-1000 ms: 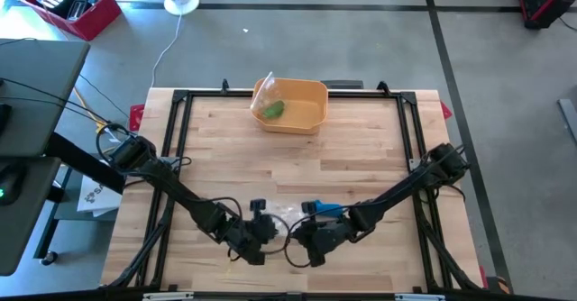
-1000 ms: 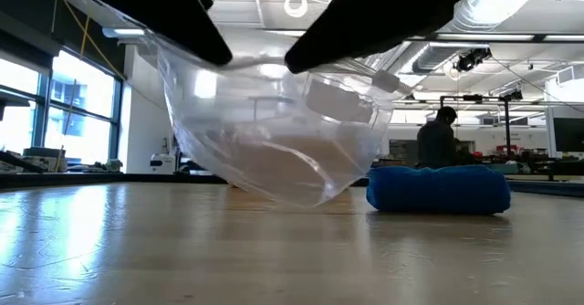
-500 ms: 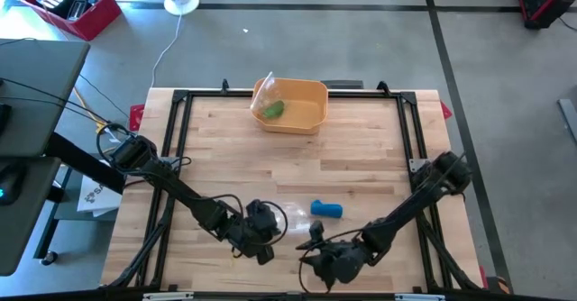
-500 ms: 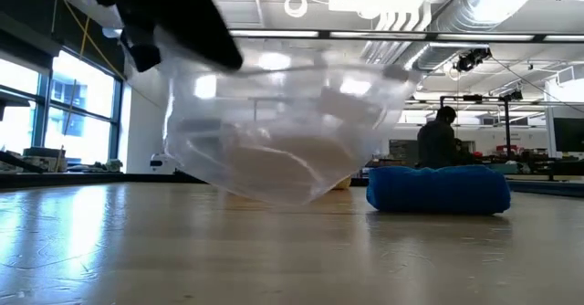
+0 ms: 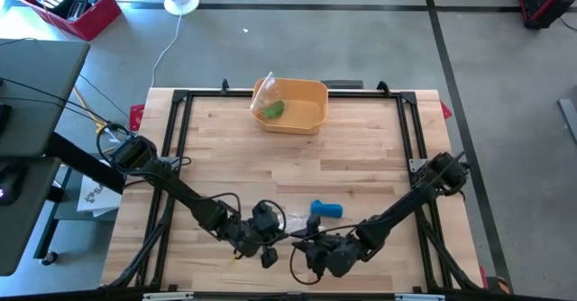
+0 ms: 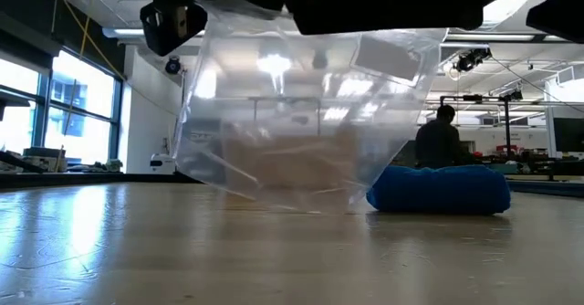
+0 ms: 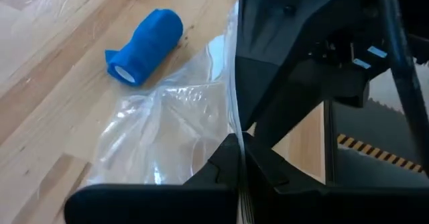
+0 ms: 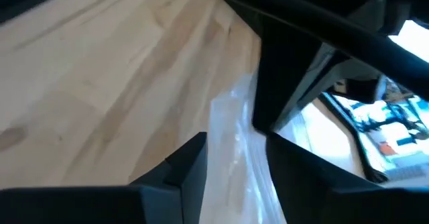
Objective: Roll bandage
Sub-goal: Put the blue bandage to the zip bag
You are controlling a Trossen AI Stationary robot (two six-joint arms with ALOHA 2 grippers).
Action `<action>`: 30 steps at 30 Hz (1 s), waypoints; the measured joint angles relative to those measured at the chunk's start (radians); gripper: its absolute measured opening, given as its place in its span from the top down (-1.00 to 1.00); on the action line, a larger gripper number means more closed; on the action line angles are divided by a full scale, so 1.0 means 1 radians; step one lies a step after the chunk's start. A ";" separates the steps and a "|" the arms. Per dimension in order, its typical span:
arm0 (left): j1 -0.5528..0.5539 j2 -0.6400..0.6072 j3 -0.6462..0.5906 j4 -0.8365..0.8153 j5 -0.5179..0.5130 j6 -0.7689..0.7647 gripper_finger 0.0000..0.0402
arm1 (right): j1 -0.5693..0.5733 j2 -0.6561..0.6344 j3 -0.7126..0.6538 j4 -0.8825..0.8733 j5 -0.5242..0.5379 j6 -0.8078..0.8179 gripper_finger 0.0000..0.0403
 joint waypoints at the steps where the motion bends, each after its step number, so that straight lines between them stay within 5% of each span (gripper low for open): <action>1: 0.000 0.000 0.000 0.002 0.000 0.001 1.00 | 0.001 0.000 0.000 -0.010 0.008 0.000 0.33; 7: 0.000 0.000 0.000 0.021 0.025 0.017 1.00 | -0.011 0.000 0.000 -0.073 0.057 0.042 0.42; 12: -0.003 0.000 0.000 0.023 0.025 0.040 1.00 | -0.035 0.005 0.001 -0.109 -0.198 0.114 0.57; 17: -0.002 -0.004 0.000 0.009 -0.047 0.079 1.00 | -0.034 0.026 0.000 -0.113 -0.339 0.148 0.86; 20: -0.003 -0.004 0.000 -0.073 -0.099 0.062 1.00 | -0.020 0.023 0.000 -0.103 -0.327 0.138 0.98; 30: -0.028 0.004 0.001 -0.164 -0.178 0.112 1.00 | -0.006 0.021 0.060 -0.080 -0.143 0.186 0.90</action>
